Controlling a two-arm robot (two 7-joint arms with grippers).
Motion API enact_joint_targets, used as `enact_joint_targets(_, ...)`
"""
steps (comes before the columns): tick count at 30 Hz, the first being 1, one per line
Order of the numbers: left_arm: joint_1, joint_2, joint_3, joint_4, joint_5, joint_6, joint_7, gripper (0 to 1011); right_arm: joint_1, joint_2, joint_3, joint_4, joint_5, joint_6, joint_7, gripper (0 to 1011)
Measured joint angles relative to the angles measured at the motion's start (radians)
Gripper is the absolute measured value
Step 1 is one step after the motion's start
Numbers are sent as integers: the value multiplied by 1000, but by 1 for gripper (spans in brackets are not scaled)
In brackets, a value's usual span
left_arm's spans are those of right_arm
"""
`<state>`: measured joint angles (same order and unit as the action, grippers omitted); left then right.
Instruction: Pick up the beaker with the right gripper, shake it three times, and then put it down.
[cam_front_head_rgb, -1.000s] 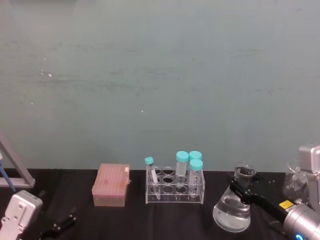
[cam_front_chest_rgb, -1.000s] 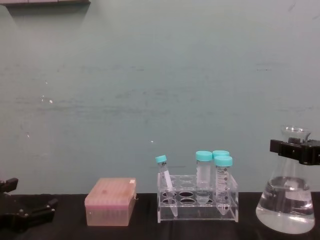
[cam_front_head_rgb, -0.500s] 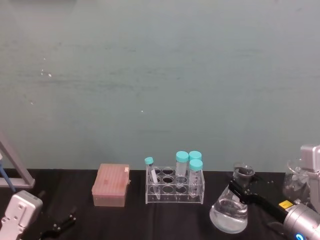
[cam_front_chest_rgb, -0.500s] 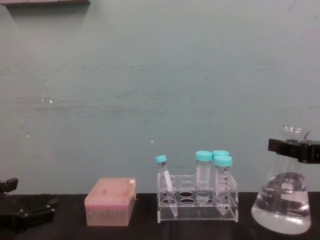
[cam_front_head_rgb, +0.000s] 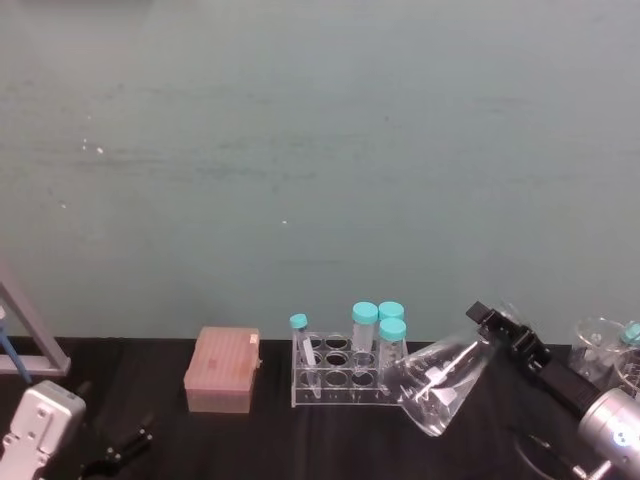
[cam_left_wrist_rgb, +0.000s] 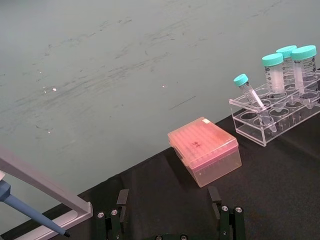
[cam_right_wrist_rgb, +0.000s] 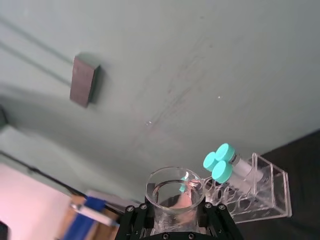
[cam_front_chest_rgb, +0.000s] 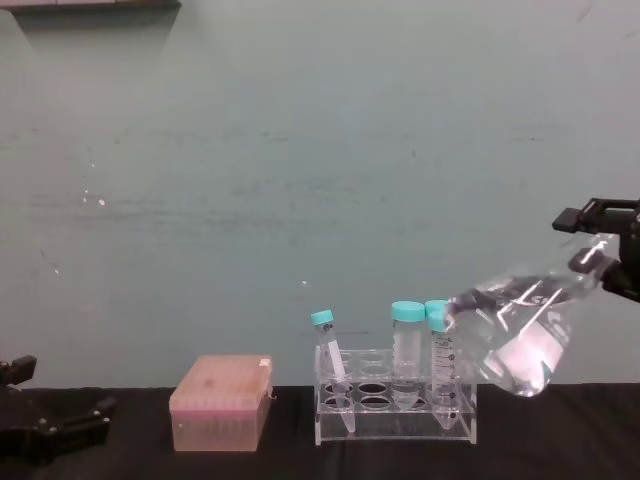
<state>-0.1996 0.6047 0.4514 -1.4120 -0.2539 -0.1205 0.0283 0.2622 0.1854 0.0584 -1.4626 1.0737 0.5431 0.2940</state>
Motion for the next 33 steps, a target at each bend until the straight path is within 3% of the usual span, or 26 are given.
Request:
enact_joint_targets(5, 0, 0, 0, 0, 0, 0, 0, 1000, -8, -52, 58, 0, 124, 68, -67, 450)
enact_joint_targets(9, 0, 0, 0, 0, 0, 0, 0, 1000, -13, -69, 75, 0, 176, 91, -94, 450)
enact_joint_targets(13, 0, 0, 0, 0, 0, 0, 0, 1000, -19, -55, 55, -6, 164, 83, -92, 450)
enact_joint_targets(16, 0, 0, 0, 0, 0, 0, 0, 1000, -22, -12, 11, -15, 86, 34, -58, 450)
enact_joint_targets(17, 0, 0, 0, 0, 0, 0, 0, 1000, -23, 17, -18, -19, 29, -4, -37, 450)
enact_joint_targets(21, 0, 0, 0, 0, 0, 0, 0, 1000, -25, 82, -85, -29, -103, -97, -2, 450)
enact_joint_targets(22, 0, 0, 0, 0, 0, 0, 0, 1000, -25, 117, -120, -33, -181, -152, 10, 450)
enact_joint_targets(24, 0, 0, 0, 0, 0, 0, 0, 1000, -25, 153, -155, -36, -262, -212, 16, 450)
enact_joint_targets(26, 0, 0, 0, 0, 0, 0, 0, 1000, -21, 216, -220, -40, -418, -323, 15, 450)
enact_joint_targets(30, 0, 0, 0, 0, 0, 0, 0, 1000, -17, 271, -279, -41, -582, -421, -18, 450)
enact_joint_targets(31, 0, 0, 0, 0, 0, 0, 0, 1000, -15, 291, -303, -41, -667, -461, -39, 450)
enact_joint_targets(33, 0, 0, 0, 0, 0, 0, 0, 1000, -12, 308, -324, -39, -742, -493, -63, 450)
